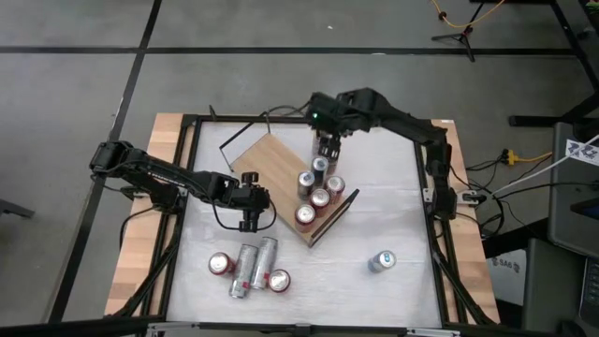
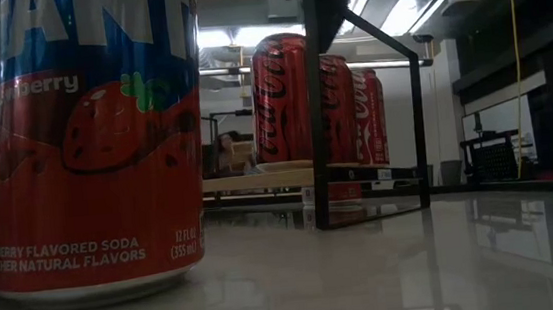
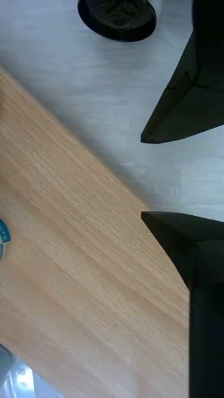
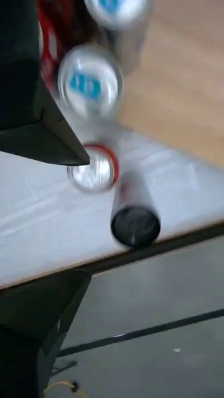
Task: Place canned beverage on shelf
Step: Put the left blue soda can on the shelf aligned with the other blue soda can
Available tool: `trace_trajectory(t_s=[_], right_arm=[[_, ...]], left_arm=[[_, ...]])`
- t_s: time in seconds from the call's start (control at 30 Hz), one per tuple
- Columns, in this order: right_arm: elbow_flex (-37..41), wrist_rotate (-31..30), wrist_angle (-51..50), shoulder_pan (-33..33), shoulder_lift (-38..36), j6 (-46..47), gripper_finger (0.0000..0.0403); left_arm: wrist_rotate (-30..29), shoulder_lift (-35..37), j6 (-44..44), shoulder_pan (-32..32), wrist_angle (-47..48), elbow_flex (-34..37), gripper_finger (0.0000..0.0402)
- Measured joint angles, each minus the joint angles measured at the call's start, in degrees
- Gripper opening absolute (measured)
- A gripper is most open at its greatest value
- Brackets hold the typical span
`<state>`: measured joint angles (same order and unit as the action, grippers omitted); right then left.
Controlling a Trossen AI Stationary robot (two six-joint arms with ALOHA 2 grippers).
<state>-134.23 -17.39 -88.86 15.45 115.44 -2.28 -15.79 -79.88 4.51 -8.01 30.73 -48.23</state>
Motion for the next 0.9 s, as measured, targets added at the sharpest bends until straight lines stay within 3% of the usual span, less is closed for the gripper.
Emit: trace_trajectory(t_s=[0.27, 0.37, 0.57, 0.9], right_arm=[[9.5, 2.8, 4.0, 5.7, 0.0, -0.6, 0.0278], [13.7, 6.2, 7.4, 5.7, 0.1, -0.8, 0.0278], [18.5, 6.0, 10.0, 5.5, 0.1, -0.2, 0.0278], [25.3, 11.3, 16.2, 5.5, 0.1, 0.5, 0.0278]], left_arm=[[0.0, 0.0, 0.0, 0.0, -0.7, 0.0, 0.0181], [0.0, 0.0, 0.0, 0.0, -0.9, 0.0, 0.0181], [0.0, 0.0, 0.0, 0.0, -0.9, 0.0, 0.0181], [0.0, 0.0, -0.1, 0.0, -1.0, 0.0, 0.0181]])
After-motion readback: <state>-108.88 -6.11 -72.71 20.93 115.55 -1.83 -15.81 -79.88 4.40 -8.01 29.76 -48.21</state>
